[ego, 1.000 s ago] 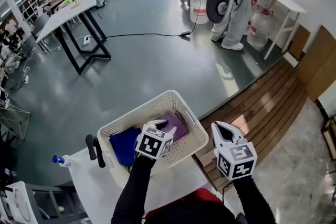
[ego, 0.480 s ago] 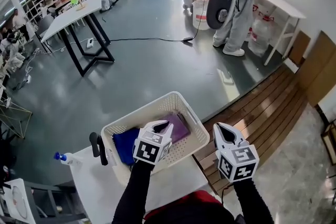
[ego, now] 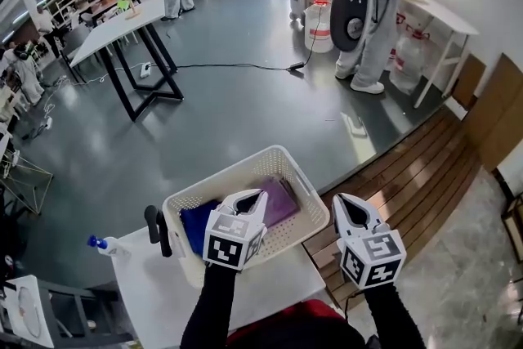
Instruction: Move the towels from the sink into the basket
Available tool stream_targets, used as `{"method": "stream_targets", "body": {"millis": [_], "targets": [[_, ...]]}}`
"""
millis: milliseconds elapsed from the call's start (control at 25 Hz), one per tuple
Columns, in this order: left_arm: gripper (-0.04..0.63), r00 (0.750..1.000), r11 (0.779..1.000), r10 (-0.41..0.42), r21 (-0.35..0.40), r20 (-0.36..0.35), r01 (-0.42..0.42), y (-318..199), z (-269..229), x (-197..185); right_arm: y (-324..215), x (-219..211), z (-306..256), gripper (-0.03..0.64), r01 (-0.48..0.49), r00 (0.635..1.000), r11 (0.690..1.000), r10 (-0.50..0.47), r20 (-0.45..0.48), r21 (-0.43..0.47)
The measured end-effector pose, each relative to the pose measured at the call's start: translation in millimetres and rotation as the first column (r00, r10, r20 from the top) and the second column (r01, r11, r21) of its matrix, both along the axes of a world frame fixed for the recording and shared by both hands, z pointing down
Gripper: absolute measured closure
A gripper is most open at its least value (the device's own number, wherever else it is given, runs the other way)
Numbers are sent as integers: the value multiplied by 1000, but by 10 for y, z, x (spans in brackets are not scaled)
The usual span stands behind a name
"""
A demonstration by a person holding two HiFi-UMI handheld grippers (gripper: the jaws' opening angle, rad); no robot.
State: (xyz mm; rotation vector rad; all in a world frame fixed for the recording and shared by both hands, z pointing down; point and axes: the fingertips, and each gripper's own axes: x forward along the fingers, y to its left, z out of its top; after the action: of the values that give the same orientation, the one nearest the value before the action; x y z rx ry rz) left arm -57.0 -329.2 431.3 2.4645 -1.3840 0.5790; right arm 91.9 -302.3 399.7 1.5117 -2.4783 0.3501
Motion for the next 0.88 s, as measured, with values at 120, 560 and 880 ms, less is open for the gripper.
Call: {"method": "stream_targets", "body": {"millis": [120, 560, 880], "targets": [[591, 999, 999, -29, 24, -22, 29, 65, -111, -72, 33, -36, -40, 608, 11, 1000, 1000, -10, -2, 10], [592, 993, 989, -71, 125, -97, 83, 328, -432, -276, 150, -210, -207, 609, 38, 999, 998, -38, 12, 51], [592, 991, 972, -89, 209, -95, 108, 525, -655, -360, 249, -289, -347, 609, 44, 998, 995, -47, 36, 87]]}}
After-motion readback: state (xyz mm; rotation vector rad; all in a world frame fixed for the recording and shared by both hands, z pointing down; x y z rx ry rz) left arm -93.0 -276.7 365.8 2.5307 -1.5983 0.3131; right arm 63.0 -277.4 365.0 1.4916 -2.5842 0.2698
